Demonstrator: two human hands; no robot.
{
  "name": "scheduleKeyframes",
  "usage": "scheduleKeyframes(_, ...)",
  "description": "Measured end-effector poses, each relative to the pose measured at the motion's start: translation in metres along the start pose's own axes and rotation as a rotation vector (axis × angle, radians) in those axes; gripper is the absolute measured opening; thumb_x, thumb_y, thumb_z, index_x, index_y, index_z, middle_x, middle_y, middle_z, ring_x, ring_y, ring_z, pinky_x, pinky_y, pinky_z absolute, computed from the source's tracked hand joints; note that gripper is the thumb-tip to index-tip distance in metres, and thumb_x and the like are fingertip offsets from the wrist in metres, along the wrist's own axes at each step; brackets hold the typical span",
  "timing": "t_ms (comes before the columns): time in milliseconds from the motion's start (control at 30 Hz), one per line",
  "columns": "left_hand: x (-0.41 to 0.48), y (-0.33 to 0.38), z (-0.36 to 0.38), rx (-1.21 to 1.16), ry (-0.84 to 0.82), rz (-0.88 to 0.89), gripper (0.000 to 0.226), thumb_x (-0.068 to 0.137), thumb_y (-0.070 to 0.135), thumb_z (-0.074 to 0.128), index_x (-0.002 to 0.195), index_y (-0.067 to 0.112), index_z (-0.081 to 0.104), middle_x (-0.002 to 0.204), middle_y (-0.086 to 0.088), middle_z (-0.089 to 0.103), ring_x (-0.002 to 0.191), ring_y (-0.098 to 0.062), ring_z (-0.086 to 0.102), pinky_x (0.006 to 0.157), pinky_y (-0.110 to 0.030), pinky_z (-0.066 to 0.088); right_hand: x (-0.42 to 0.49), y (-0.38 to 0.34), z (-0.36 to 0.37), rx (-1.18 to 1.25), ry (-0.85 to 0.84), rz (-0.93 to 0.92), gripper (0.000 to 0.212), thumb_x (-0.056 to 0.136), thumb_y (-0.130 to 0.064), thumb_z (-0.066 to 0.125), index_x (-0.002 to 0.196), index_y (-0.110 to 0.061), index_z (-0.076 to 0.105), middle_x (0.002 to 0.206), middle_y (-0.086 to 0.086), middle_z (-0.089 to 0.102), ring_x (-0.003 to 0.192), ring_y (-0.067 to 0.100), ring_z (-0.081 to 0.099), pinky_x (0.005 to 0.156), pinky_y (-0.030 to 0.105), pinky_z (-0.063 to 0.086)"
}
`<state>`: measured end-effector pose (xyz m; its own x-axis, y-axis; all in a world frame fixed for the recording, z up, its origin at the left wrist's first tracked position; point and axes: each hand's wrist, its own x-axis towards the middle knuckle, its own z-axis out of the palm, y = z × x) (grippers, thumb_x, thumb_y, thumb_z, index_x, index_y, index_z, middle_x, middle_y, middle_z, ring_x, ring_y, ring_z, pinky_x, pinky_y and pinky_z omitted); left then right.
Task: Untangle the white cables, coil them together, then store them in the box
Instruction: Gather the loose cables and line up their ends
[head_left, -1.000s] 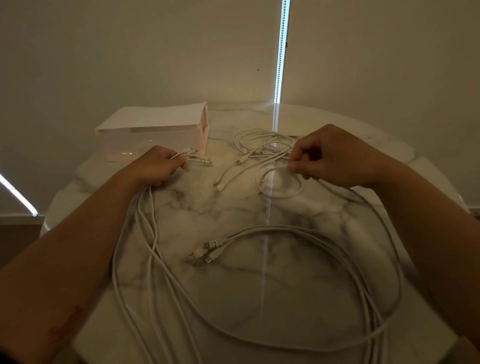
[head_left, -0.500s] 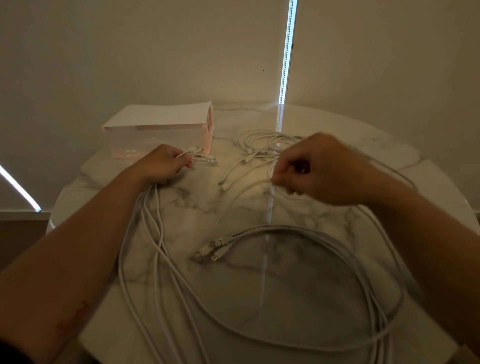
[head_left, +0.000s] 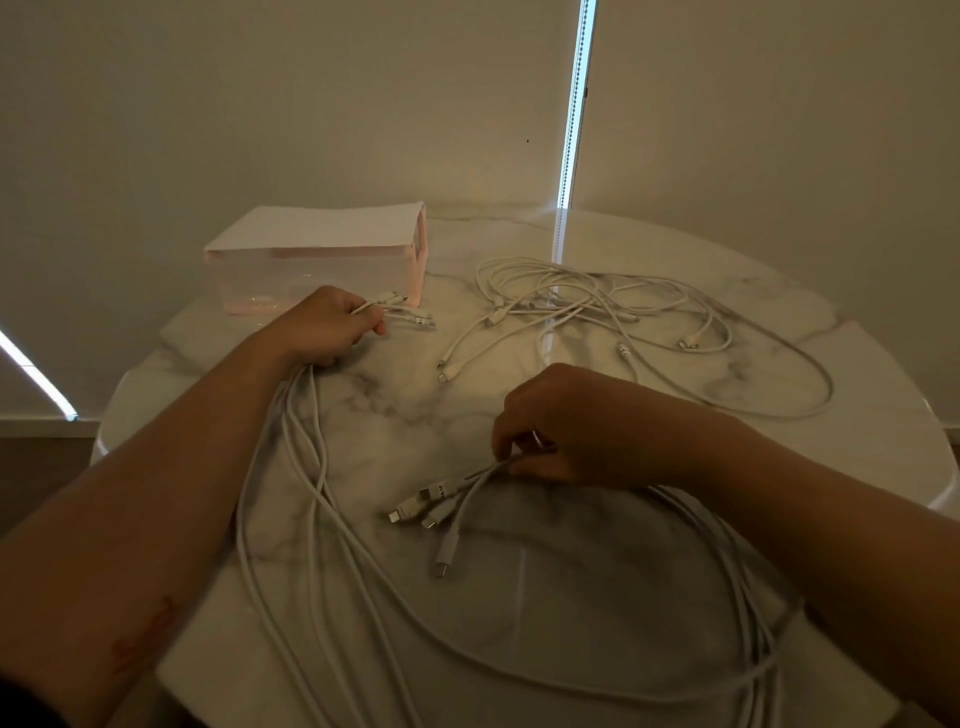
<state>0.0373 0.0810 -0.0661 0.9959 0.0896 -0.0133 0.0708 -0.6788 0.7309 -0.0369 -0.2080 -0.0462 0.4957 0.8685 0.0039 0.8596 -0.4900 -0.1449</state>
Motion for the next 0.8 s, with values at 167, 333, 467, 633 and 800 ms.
scheduleKeyframes(167, -0.001, 0.001, -0.001, 0.007, 0.002, 0.014, 0.033, 0.101, 0.03, 0.047, 0.088, 0.012, 0.072, 0.064, -0.009, 0.035, 0.05, -0.018, 0.028, 0.044, -0.022, 0.028, 0.002, 0.009, 0.003, -0.142, -0.005, 0.096, 0.015, 0.088, -0.03, 0.056, 0.086, -0.016, 0.06, 0.08, -0.006, 0.052, 0.077, 0.012, 0.051, 0.071, 0.027, 0.046)
scheduleKeyframes(333, -0.002, 0.003, 0.0, 0.021, 0.023, 0.022, 0.033, 0.101, 0.028, 0.047, 0.087, 0.011, 0.072, 0.059, -0.004, 0.039, 0.049, -0.017, 0.032, 0.045, -0.023, 0.03, 0.003, 0.024, 0.003, -0.082, 0.283, 0.343, 0.016, 0.082, -0.021, 0.058, 0.074, -0.007, 0.058, 0.068, 0.002, 0.052, 0.066, 0.022, 0.055, 0.063, 0.035, 0.05)
scheduleKeyframes(467, -0.002, 0.004, 0.001, 0.04, 0.034, 0.027, 0.034, 0.101, 0.03, 0.047, 0.083, 0.014, 0.071, 0.061, -0.006, 0.043, 0.05, -0.018, 0.034, 0.046, -0.024, 0.03, 0.005, 0.01, 0.003, -0.05, 0.271, 0.261, 0.02, 0.088, -0.026, 0.06, 0.082, -0.008, 0.068, 0.076, 0.001, 0.061, 0.07, 0.017, 0.057, 0.071, 0.032, 0.053)
scheduleKeyframes(633, -0.001, 0.002, 0.004, -0.026, 0.068, 0.038, 0.032, 0.1, 0.027, 0.048, 0.081, 0.01, 0.067, 0.061, -0.006, 0.043, 0.049, -0.018, 0.034, 0.046, -0.023, 0.029, 0.004, 0.003, 0.009, 0.089, 0.167, 0.12, 0.028, 0.091, -0.04, 0.063, 0.101, -0.015, 0.073, 0.083, -0.012, 0.05, 0.076, 0.005, 0.047, 0.078, 0.025, 0.048)
scheduleKeyframes(800, 0.0, 0.006, 0.006, 0.208, 0.134, 0.154, 0.03, 0.099, 0.028, 0.047, 0.077, 0.018, 0.065, 0.067, -0.004, 0.058, 0.055, -0.021, 0.049, 0.055, -0.029, 0.039, 0.0, 0.026, -0.003, 0.13, 0.213, 0.102, 0.022, 0.092, -0.031, 0.065, 0.098, -0.015, 0.077, 0.085, -0.004, 0.071, 0.07, 0.0, 0.054, 0.067, 0.003, 0.036)
